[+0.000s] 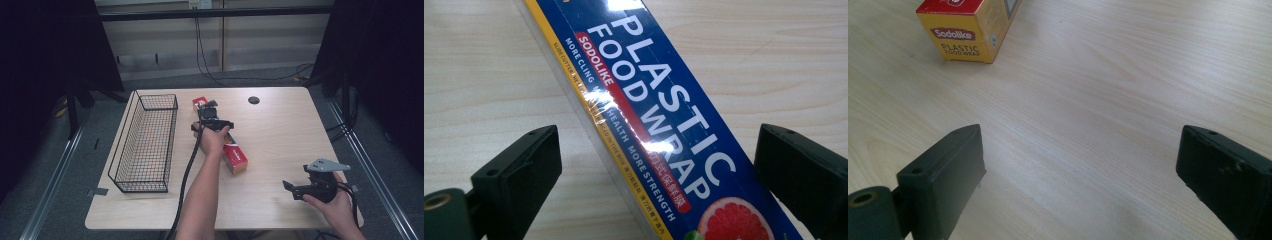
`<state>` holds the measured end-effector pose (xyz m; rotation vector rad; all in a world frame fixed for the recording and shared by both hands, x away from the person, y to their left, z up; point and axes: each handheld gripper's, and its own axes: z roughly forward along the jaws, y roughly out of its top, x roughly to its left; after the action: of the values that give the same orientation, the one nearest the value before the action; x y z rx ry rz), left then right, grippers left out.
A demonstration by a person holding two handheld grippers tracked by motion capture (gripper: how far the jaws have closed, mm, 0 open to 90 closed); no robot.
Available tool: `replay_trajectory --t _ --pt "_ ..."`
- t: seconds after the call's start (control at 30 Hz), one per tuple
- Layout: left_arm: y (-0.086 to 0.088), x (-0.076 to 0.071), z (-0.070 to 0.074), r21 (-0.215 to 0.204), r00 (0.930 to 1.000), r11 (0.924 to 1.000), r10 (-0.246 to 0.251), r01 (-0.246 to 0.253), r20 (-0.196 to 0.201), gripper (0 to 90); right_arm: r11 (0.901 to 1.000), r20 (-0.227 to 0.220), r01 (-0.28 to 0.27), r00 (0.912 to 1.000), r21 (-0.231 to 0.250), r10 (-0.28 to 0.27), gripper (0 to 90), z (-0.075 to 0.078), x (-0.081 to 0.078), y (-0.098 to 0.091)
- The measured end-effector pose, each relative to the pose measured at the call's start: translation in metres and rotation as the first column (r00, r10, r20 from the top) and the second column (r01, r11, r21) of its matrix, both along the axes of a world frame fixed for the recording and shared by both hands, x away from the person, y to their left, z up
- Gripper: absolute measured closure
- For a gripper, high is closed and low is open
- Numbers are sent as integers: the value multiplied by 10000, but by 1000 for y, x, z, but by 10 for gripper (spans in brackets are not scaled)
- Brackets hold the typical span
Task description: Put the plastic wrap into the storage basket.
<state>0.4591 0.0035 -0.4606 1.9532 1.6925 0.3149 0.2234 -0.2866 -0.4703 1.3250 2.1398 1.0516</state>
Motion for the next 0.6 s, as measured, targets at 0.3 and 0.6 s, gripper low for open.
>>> replay_trajectory --t 0.3,0.6 --pt "-3 0 2 -60 9997 9997 -225 225 -82 167 10000 -15 5 10000 53 -4 51 1 0 -1" --pt "-2 1 2 -220 9995 9997 -145 139 -275 181 10000 -16 -70 10000 22 71 54 1 -1 -1"
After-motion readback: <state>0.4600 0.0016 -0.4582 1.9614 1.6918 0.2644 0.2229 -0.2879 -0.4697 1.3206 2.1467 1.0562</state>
